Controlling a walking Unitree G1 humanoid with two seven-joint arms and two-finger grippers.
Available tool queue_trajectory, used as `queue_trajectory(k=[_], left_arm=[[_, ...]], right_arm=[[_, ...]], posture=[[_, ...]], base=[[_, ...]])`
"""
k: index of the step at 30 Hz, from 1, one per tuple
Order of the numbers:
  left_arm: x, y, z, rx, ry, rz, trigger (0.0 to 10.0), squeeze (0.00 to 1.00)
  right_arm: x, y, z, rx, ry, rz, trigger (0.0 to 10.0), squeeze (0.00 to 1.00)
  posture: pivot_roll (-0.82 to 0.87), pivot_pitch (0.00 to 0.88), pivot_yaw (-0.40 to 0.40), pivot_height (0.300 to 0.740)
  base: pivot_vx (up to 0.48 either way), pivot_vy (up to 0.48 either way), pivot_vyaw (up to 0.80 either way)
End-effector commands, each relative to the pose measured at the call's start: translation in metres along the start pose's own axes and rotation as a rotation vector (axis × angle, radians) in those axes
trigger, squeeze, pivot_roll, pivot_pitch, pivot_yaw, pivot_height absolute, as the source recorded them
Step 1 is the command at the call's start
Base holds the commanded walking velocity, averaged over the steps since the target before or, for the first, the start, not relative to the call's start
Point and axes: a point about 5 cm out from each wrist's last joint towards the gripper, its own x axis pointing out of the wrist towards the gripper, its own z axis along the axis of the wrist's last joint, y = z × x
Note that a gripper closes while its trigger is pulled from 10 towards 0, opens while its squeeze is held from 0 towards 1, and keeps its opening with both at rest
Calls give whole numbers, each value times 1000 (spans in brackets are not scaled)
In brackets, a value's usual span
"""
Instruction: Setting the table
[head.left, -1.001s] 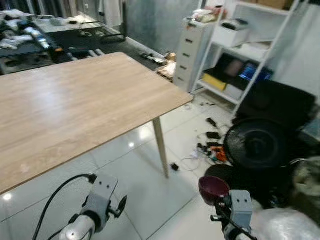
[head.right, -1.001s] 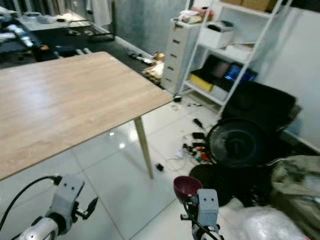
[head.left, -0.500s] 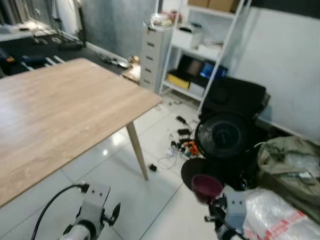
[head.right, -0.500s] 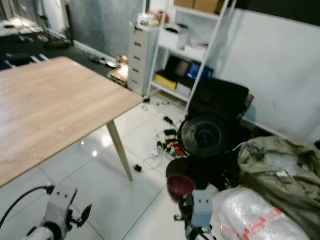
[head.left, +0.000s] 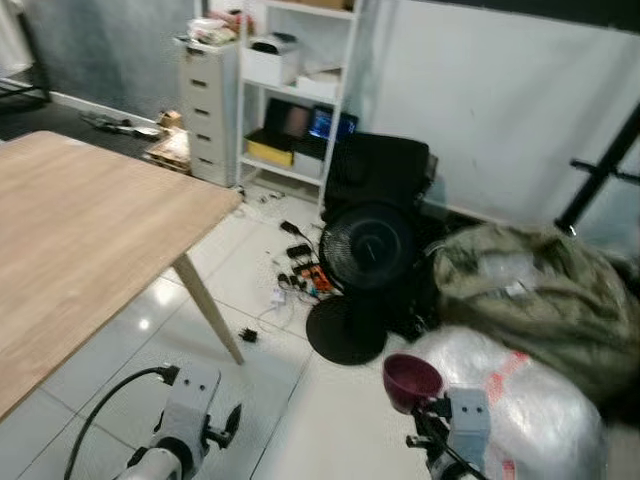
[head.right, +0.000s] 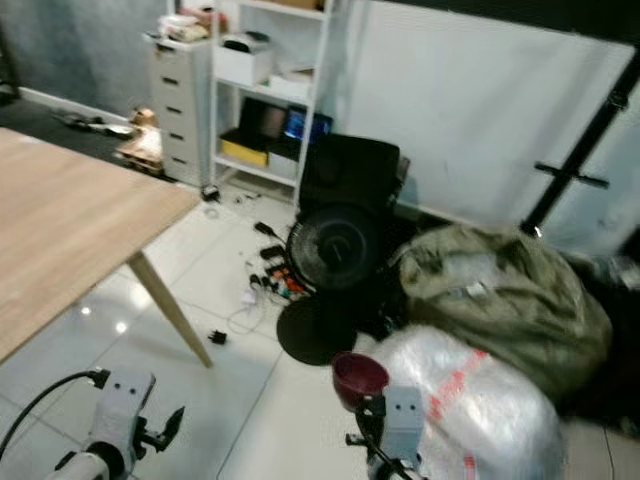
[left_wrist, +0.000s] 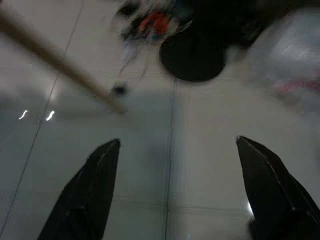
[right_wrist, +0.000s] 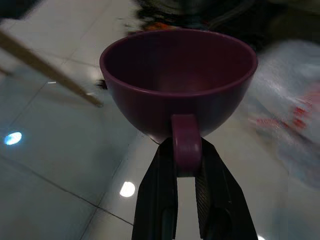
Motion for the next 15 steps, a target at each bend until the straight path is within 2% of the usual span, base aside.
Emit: queue_trajectory(k=[1, 8, 15], left_arm=[[-2, -3, -6, 13, 17, -10, 10000, 0], [4, -2, 0, 15, -4, -4, 10000, 0], [2, 1, -2, 22, -2, -3, 10000, 0]], right_arm=[[0, -5, 2, 14, -17, -24, 10000, 0], [2, -6, 8, 9, -34, -24, 10000, 0], [3, -6, 12, 3, -57, -29, 10000, 0]], posture=[[92, 59, 20, 740], [38, 90, 7, 740], [11, 103, 26, 740]], base=[[0, 0, -756], [0, 0, -751], [0, 0, -750]])
